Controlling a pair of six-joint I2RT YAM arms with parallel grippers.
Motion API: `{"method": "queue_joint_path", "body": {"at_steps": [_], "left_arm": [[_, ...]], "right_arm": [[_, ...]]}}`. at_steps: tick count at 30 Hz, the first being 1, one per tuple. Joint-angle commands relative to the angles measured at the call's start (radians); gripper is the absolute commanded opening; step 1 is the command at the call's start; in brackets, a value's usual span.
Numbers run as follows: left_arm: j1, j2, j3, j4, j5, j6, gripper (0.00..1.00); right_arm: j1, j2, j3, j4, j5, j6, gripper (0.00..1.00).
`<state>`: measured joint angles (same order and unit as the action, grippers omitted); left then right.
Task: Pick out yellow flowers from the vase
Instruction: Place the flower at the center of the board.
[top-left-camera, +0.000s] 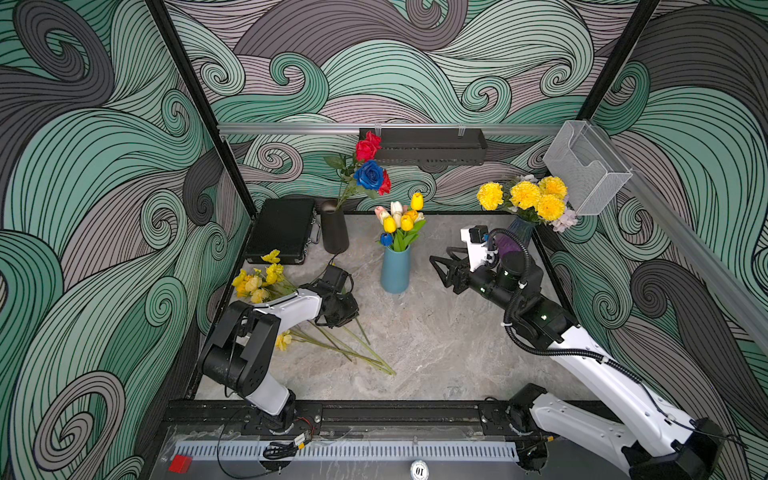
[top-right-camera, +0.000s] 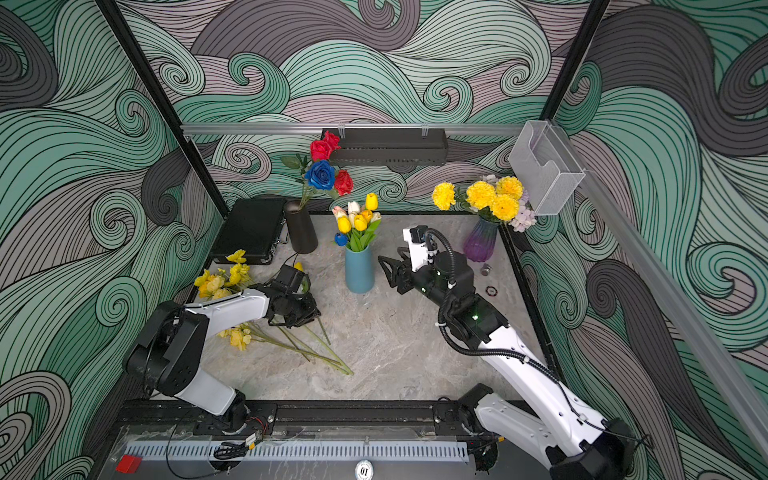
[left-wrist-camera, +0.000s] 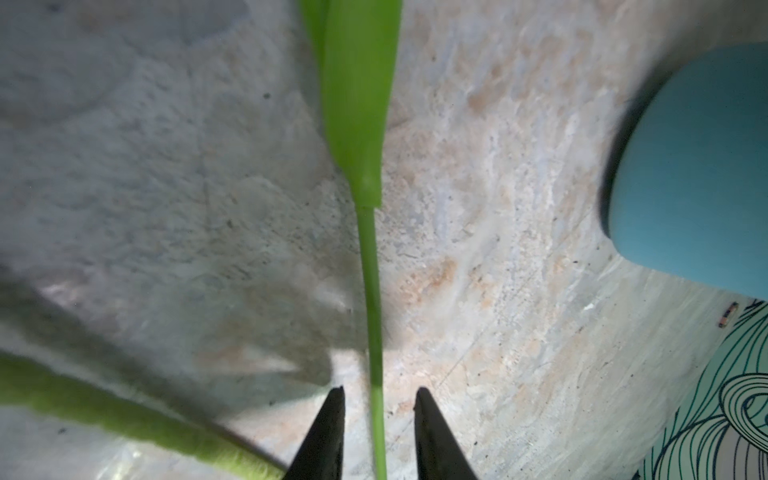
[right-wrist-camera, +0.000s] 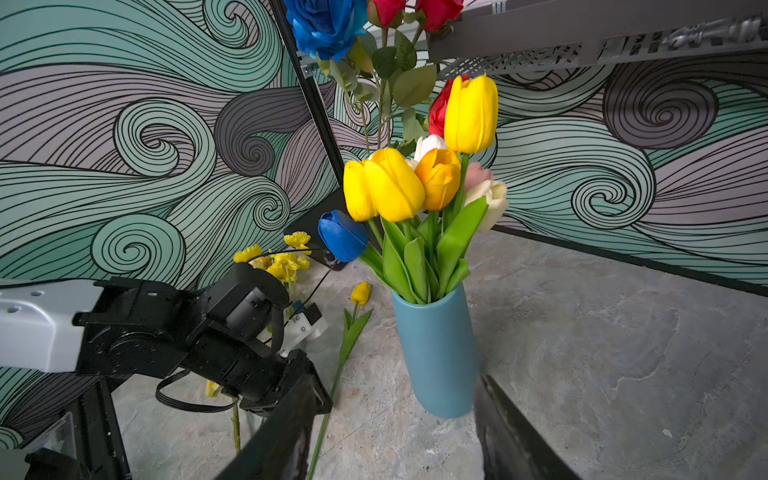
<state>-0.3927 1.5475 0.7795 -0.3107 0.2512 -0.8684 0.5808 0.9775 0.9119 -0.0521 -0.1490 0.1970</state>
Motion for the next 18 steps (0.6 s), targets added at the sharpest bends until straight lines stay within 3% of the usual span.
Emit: {"method": "queue_joint_path", "body": {"at_steps": [1, 8, 18], "left_arm": [[0.011, -0.080, 0.013, -0.016, -0.018, 0.034, 0.34], [0.011, -0.279, 0.083, -0.149, -0.165, 0.194, 0.50], [0.013, -0.518, -0.091, 0.022, -0.266, 0.309, 0.61]], "right_arm": [[0.004, 0.014, 0.044, -0.021, -0.023, -0.010, 0.55], [0.013, 0.106, 0.149, -0.083, -0.066, 0.045, 0.43], [0.102, 0.291, 0.291, -0.123, 0.014, 0.132, 0.33]]}}
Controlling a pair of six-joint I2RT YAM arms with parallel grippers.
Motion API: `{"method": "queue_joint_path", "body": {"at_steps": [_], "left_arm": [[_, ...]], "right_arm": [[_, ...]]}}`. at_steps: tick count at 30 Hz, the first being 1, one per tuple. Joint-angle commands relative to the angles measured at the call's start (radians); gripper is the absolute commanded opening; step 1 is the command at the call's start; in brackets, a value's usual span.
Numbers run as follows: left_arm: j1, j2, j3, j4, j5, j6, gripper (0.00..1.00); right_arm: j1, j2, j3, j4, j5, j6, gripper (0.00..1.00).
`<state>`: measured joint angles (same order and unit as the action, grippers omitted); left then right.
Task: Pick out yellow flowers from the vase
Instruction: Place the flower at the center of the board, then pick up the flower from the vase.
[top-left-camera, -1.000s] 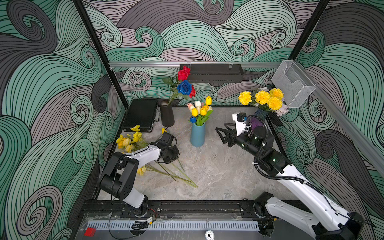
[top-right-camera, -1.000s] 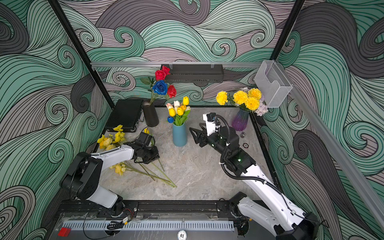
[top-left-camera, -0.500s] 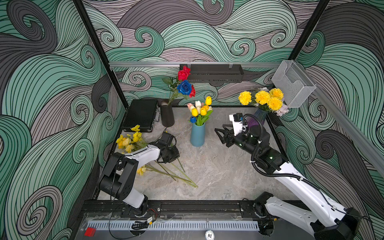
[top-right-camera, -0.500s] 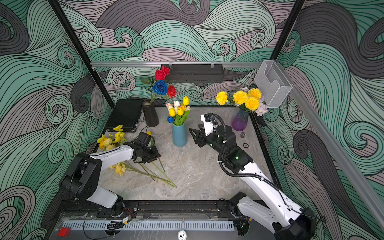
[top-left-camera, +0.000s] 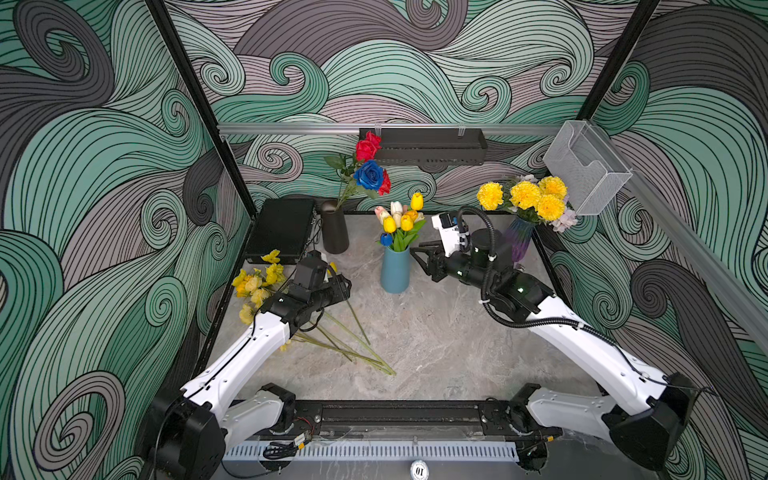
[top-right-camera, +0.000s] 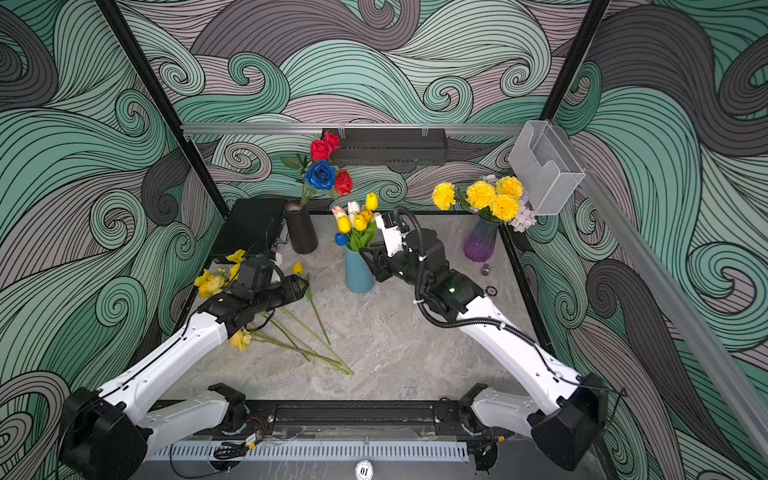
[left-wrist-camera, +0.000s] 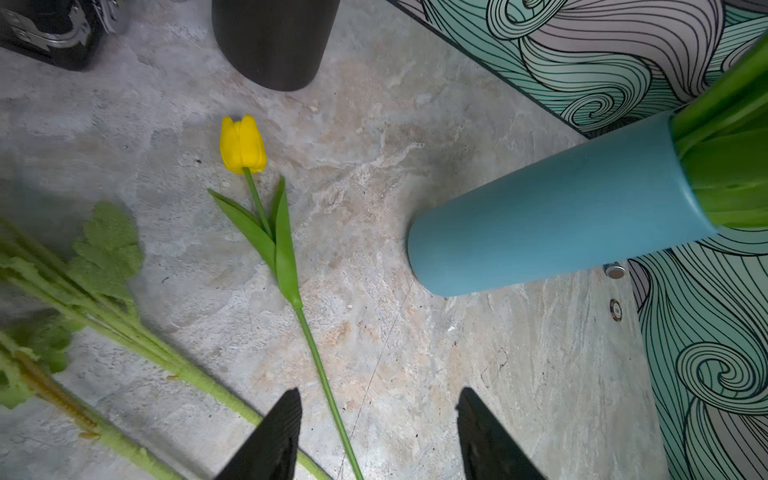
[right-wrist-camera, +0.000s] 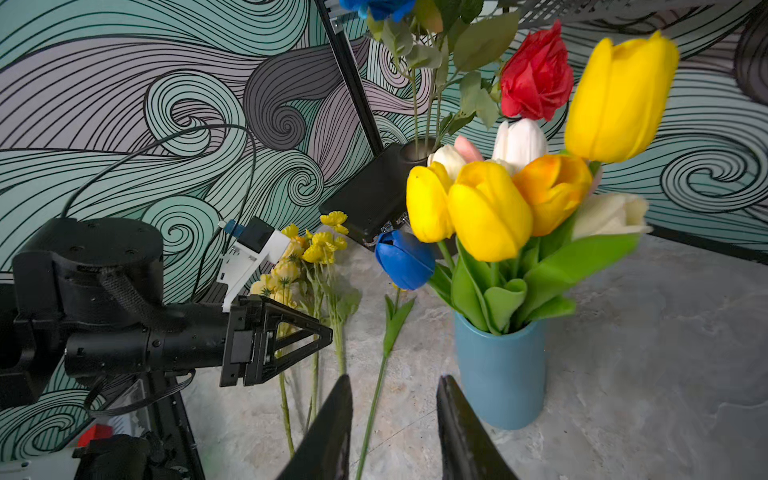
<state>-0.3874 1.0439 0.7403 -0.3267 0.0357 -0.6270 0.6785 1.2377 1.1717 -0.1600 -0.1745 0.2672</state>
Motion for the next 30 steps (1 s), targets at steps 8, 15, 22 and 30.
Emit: {"method": "queue_joint_path", "body": {"at_steps": [8, 15, 22, 30], "left_arm": [[0.007, -0.051, -0.137, 0.102, -0.061, 0.143, 0.62], [0.008, -0.119, -0.208, 0.178, -0.056, 0.167, 0.67], [0.009, -0.158, -0.247, 0.210, -0.054, 0.174, 0.70], [0.007, -0.171, -0.258, 0.209, -0.066, 0.170, 0.71]], "right_arm": [[0.004, 0.143, 0.117, -0.039, 0.101, 0.125, 0.25], [0.004, 0.186, 0.146, -0.007, 0.126, 0.129, 0.22], [0.004, 0.199, 0.086, 0.157, 0.163, 0.096, 0.22], [0.004, 0.225, 0.089, 0.163, 0.226, 0.101, 0.23]]}}
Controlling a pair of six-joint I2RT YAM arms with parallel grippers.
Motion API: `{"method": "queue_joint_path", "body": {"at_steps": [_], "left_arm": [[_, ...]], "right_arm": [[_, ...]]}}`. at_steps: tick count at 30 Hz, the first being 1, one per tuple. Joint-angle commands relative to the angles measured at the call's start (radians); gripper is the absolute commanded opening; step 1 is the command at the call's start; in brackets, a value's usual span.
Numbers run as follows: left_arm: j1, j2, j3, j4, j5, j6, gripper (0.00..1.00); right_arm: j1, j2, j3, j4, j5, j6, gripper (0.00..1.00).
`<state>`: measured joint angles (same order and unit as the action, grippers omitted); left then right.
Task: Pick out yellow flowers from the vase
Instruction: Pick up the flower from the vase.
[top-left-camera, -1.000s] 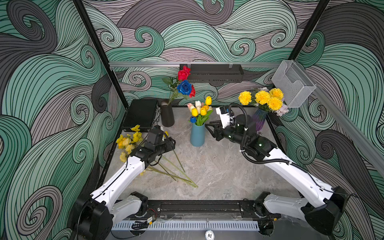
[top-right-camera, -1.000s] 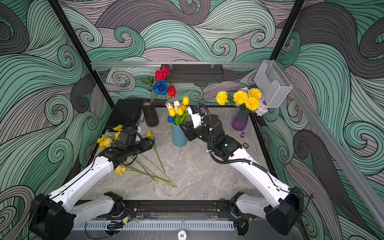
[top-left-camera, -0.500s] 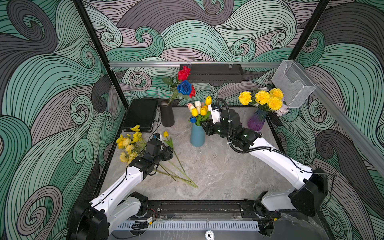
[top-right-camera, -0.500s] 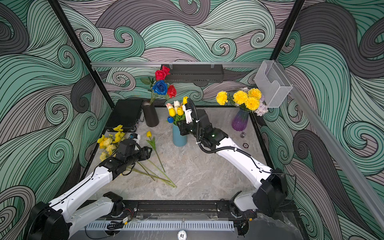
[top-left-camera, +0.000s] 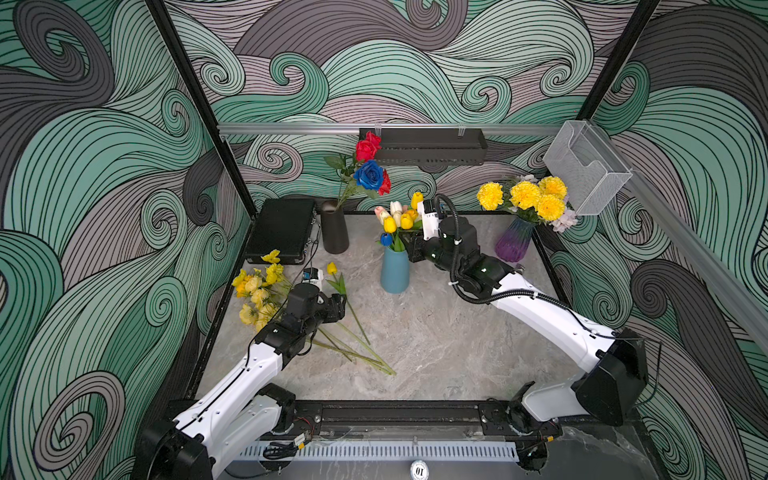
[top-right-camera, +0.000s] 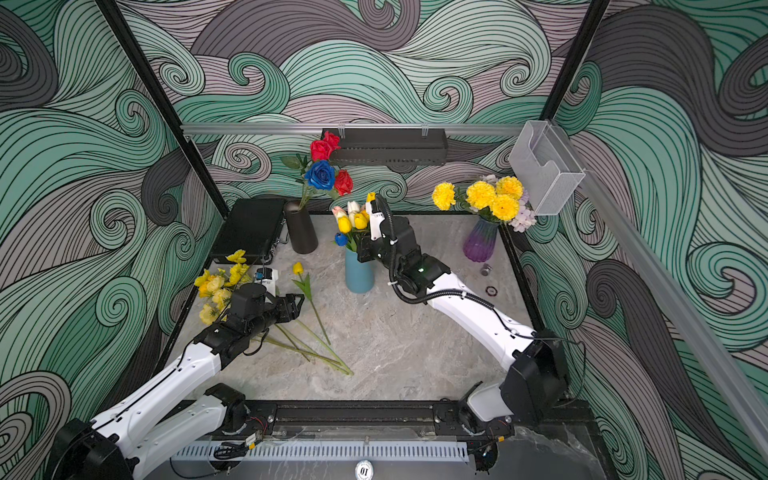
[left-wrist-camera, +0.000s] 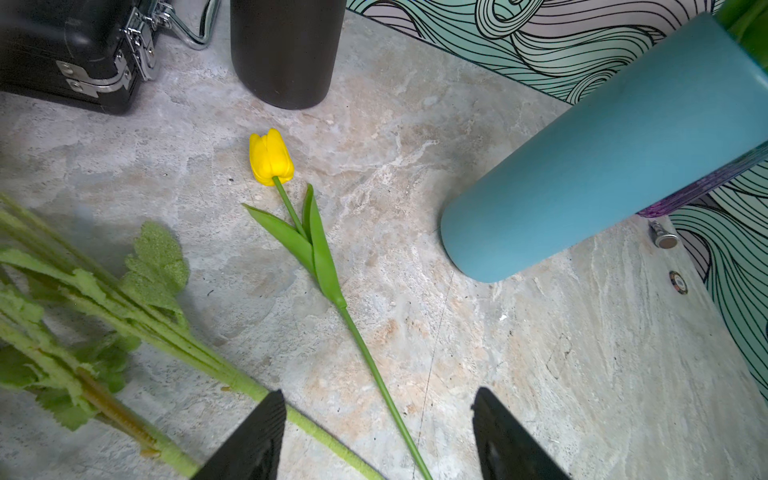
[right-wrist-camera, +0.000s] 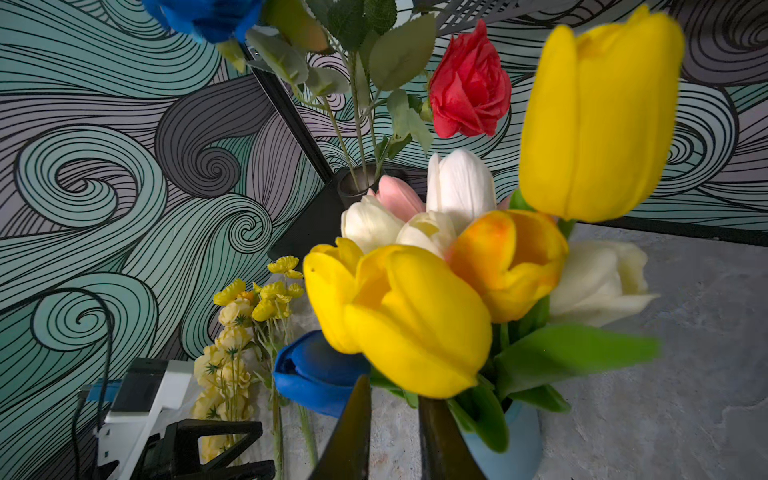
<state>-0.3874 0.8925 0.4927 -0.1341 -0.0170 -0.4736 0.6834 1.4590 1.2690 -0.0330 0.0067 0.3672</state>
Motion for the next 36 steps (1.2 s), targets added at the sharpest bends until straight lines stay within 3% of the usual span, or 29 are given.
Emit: {"method": "queue_joint_path", "body": {"at_steps": [1, 13, 29, 36], "left_arm": [[0.008, -0.021, -0.011, 0.016, -0.016, 0.015, 0.71], [0.007, -0.021, -0.012, 0.021, -0.016, 0.012, 0.72], [0.008, -0.030, -0.011, 0.027, -0.017, 0.004, 0.72], [0.008, -0.022, -0.010, 0.032, -0.014, 0.003, 0.73]], "right_arm": [[-0.001, 0.006, -0.008, 0.032, 0.049, 0.002, 0.23], [-0.001, 0.019, -0.019, 0.046, 0.103, -0.001, 0.17], [-0.001, 0.056, -0.030, 0.081, 0.153, 0.016, 0.21], [-0.001, 0.069, -0.019, 0.084, 0.144, 0.007, 0.18]]}}
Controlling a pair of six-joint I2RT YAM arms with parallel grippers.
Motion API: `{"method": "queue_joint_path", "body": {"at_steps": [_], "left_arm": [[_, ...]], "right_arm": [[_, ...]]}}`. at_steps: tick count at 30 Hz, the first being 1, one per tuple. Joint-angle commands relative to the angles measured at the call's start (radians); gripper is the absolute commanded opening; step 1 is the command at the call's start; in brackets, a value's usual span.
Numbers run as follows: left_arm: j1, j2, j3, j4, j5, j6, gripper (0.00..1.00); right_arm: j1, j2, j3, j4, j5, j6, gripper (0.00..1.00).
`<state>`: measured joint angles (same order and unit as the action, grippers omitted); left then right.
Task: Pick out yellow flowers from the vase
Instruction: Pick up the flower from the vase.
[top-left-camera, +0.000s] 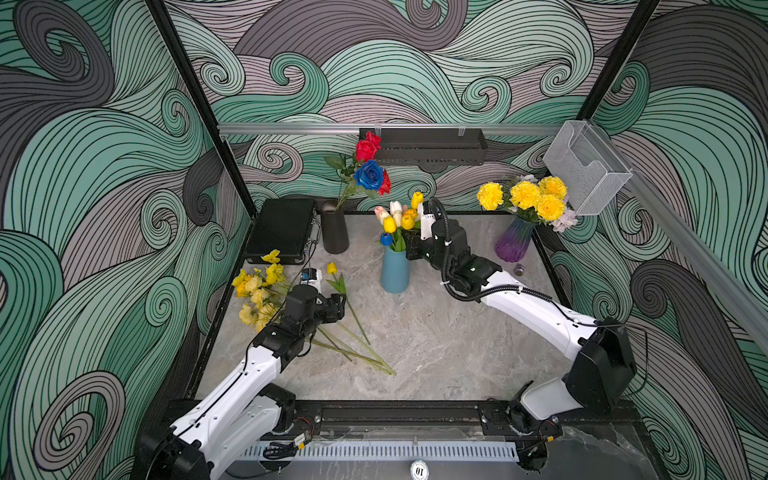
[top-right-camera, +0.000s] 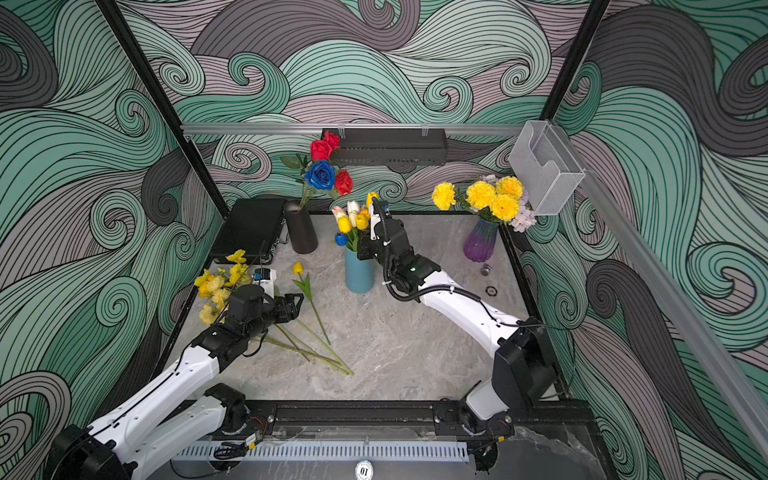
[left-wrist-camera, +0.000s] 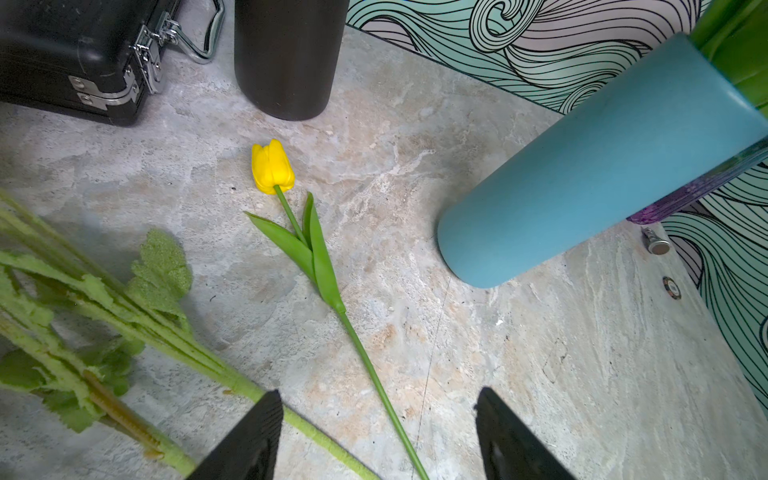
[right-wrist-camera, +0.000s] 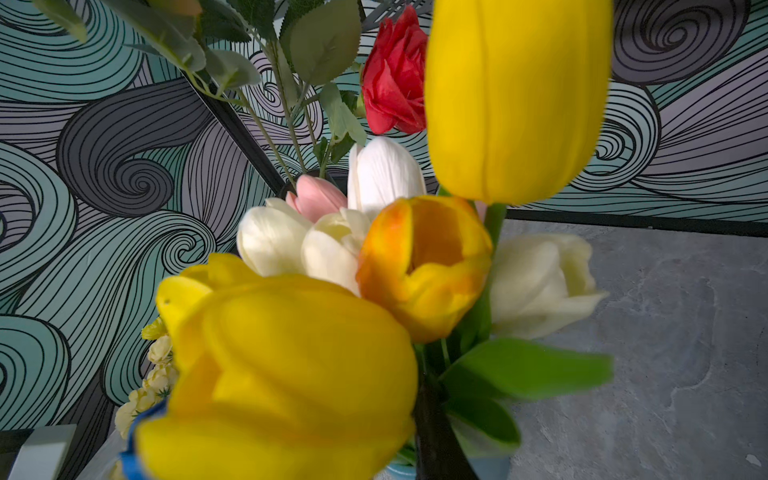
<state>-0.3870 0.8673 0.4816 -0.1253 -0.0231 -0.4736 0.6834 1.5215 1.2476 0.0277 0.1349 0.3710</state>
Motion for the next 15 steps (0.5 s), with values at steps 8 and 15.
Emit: {"method": "queue_joint_path", "body": {"at_steps": [8, 15], "left_arm": [[0.007, 0.000, 0.002, 0.025, 0.000, 0.001, 0.73], [0.007, -0.016, 0.006, 0.034, 0.012, 0.000, 0.74]], "right_arm": [[-0.001, -0.011, 0.001, 0.028, -0.005, 0.013, 0.07], [-0.001, -0.044, 0.019, -0.004, -0.027, 0.018, 0.03]]}}
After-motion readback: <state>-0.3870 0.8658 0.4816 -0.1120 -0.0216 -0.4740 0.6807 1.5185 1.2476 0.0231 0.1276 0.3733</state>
